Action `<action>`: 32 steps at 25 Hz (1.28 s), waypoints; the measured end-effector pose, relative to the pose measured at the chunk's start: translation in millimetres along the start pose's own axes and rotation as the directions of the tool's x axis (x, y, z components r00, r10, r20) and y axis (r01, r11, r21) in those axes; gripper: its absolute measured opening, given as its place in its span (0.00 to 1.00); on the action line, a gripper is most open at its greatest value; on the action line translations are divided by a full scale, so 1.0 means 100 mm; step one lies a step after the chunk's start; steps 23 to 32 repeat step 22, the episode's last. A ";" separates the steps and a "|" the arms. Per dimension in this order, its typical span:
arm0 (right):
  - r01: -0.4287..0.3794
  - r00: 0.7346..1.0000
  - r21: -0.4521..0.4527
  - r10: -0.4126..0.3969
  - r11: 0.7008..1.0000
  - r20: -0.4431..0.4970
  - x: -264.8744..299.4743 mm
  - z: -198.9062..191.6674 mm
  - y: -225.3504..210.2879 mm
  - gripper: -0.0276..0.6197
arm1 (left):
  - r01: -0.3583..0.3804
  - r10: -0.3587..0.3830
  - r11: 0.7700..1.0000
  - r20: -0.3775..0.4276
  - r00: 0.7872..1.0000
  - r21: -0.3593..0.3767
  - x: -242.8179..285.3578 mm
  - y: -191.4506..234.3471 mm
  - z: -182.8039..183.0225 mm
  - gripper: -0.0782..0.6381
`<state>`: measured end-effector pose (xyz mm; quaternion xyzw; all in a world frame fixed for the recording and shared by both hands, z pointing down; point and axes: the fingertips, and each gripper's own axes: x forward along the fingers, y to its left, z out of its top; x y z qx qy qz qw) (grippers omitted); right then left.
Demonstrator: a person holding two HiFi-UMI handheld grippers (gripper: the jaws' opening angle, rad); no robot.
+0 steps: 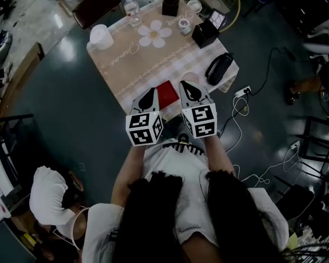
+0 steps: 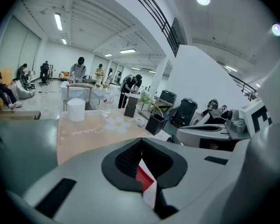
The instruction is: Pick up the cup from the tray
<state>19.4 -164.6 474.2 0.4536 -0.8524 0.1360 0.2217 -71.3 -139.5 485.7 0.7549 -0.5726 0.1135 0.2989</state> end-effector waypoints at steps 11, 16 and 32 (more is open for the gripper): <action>0.014 1.000 -0.020 -0.014 1.000 0.005 -0.06 0.03 0.14 0.05 | 0.018 -0.018 1.000 0.008 1.000 0.021 -0.12 0.01 -0.01 0.12; 0.025 1.000 -0.016 -0.025 1.000 0.005 -0.08 0.01 0.18 0.05 | 0.022 -0.023 0.999 0.011 1.000 0.025 -0.16 0.03 -0.03 0.12; 0.044 0.999 -0.051 -0.044 0.998 -0.004 -0.11 -0.01 0.25 0.05 | 0.018 -0.018 0.999 0.008 1.000 0.037 -0.22 0.08 -0.06 0.12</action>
